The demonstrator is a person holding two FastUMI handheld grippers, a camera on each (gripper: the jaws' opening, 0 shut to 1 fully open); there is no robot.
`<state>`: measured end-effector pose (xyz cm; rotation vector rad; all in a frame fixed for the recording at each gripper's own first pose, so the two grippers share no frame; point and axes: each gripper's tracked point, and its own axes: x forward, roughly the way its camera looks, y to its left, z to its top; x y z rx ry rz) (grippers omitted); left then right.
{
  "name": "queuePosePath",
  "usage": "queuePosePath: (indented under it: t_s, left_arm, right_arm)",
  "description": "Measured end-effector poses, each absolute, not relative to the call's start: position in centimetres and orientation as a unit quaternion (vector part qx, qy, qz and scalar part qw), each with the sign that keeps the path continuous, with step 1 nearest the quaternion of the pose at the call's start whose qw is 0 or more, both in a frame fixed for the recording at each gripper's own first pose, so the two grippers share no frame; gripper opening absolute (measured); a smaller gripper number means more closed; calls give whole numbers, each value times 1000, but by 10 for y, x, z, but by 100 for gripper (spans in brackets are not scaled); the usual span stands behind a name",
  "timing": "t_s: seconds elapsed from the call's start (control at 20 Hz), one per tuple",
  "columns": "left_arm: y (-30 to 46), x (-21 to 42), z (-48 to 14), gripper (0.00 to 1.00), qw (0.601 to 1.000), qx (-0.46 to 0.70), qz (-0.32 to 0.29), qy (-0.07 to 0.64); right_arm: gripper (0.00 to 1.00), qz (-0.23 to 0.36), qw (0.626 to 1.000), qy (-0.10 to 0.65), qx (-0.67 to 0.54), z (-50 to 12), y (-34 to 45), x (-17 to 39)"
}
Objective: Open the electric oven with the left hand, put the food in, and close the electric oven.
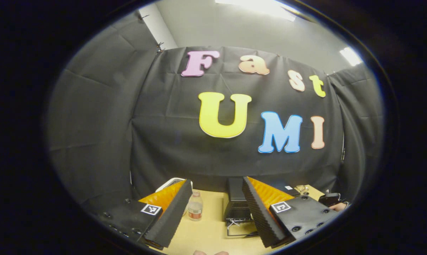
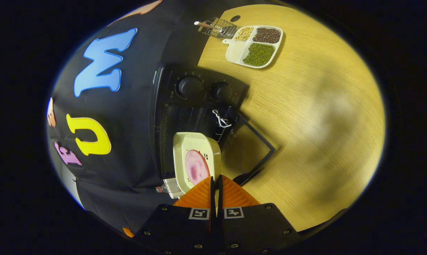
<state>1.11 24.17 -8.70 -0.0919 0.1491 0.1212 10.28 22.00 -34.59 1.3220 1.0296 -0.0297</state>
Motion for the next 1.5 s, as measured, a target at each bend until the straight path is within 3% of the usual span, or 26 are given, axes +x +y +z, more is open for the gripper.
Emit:
queuePosePath:
  t_s: [0.05,0.3,0.45,0.5,0.6,0.65,1.0,1.05,1.1,1.35,1.5]
  left_arm:
    - [246,10,-89,100,994,-47,64,77]
    - [266,13,-100,96,992,-50,79,86]
    - [276,12,-103,100,991,-53,87,91]
    - [279,11,-106,96,990,-54,89,92]
    - [285,12,-110,100,989,-55,95,96]
    - [290,12,-111,96,989,-55,97,97]
    - [311,13,-121,96,986,-57,113,109]
    - [312,12,-123,100,986,-56,115,109]
    - [314,11,-123,92,985,-56,118,110]
    - [320,7,-125,100,984,-56,128,115]
    - [319,5,-124,100,983,-52,130,117]
  right_arm:
    - [1,-21,667,453,591,-349,224,112]
    - [1,-63,648,429,626,-363,245,144]
    - [1,-105,638,411,642,-376,250,160]
    - [1,-113,637,410,643,-379,253,163]
    - [1,-119,641,402,643,-381,257,174]
    - [1,-122,644,392,645,-380,258,180]
    - [1,-155,651,323,669,-383,260,223]
    - [1,-158,652,319,669,-384,263,226]
    - [1,-163,654,315,668,-387,263,230]
    - [1,-171,652,307,672,-396,275,243]
    - [4,-182,654,302,670,-401,277,243]
